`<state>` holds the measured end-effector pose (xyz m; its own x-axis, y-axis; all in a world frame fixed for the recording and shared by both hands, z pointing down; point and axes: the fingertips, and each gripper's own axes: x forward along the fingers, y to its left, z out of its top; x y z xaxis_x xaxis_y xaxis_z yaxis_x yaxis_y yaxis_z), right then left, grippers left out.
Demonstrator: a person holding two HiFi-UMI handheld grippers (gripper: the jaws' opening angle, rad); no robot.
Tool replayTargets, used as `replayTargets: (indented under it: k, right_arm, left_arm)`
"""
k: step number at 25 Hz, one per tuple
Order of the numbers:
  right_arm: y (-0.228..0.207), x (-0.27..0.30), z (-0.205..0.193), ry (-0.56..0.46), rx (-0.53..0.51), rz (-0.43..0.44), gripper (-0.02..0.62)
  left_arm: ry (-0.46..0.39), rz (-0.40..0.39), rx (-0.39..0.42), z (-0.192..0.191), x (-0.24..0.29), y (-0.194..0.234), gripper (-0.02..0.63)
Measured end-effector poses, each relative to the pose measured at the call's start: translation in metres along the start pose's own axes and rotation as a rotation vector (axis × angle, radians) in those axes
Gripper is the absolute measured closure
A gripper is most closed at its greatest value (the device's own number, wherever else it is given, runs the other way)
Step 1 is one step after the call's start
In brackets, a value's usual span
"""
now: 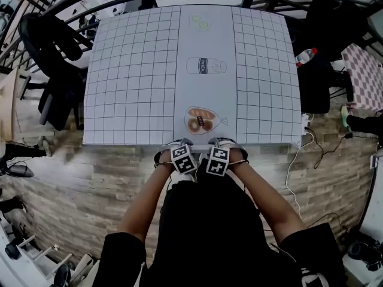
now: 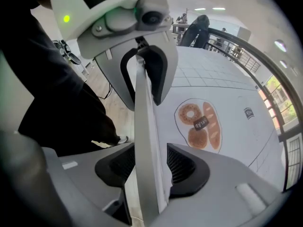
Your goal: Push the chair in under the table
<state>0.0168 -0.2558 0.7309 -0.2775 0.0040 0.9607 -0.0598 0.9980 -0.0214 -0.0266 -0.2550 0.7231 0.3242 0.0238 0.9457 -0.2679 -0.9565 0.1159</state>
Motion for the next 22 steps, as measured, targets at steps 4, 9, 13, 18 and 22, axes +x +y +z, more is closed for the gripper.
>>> replayTargets:
  k: [4,9,13,18,22]
  right_arm:
    - [-0.001,-0.021,0.01,-0.035,0.025,-0.056,0.394]
    - [0.007,-0.049,0.043,-0.046,0.052,-0.155,0.403]
    - [0.0,-0.073,0.019,-0.12,0.144,-0.196,0.425]
    - [0.005,-0.134,0.043,-0.402,0.385,-0.305,0.425]
    - [0.008,-0.195,0.055,-0.612,0.602,-0.494,0.482]
  left_arm:
    - [-0.036,0.008,-0.006,0.001,-0.016,-0.004,0.451]
    - [-0.092,0.105,0.072,-0.02,-0.072,-0.004,0.451]
    - [-0.19,0.188,0.034,0.01,-0.088,-0.007,0.474]
    - [-0.44,0.225,-0.234,0.018,-0.133,-0.027,0.486]
    - [-0.676,0.269,-0.417,0.021,-0.188,-0.043,0.526]
